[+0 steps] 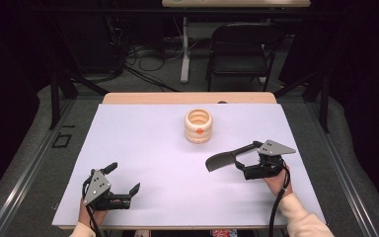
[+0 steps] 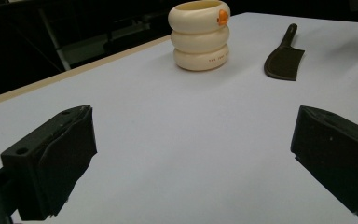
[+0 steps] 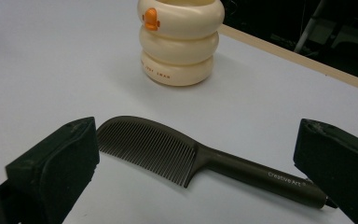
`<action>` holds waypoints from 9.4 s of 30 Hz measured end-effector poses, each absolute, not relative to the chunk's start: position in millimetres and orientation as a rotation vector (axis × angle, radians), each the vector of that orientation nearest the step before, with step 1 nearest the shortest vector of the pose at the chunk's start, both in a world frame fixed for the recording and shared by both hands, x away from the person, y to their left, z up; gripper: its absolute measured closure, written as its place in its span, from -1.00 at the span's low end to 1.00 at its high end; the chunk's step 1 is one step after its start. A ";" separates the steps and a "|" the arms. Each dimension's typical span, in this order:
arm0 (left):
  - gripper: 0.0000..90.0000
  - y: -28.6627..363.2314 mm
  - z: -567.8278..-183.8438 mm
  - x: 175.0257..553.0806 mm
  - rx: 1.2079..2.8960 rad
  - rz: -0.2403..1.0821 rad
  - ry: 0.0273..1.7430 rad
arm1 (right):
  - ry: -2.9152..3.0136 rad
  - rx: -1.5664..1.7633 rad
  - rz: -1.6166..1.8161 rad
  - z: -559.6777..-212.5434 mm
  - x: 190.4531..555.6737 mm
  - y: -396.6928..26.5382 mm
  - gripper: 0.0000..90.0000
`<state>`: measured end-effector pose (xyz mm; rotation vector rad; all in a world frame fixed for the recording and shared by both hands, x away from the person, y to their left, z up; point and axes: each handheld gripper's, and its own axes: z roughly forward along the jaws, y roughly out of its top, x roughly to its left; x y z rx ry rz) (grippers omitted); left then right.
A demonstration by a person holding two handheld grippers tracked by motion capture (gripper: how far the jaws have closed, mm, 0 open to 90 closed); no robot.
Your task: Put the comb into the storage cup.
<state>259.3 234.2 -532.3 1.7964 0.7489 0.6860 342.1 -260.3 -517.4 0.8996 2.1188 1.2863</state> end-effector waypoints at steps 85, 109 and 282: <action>-1.00 234.0 -532.4 259.7 1.805 0.690 0.749 | 2.201 1.196 0.785 -547.2 431.7 -294.2 1.00; -1.00 234.6 -532.2 259.8 1.800 0.694 0.750 | 2.248 1.238 0.721 -549.2 426.3 -294.6 1.00; -1.00 234.9 -532.3 261.7 1.801 0.685 0.751 | 2.827 0.482 0.179 -519.7 439.9 -196.8 0.48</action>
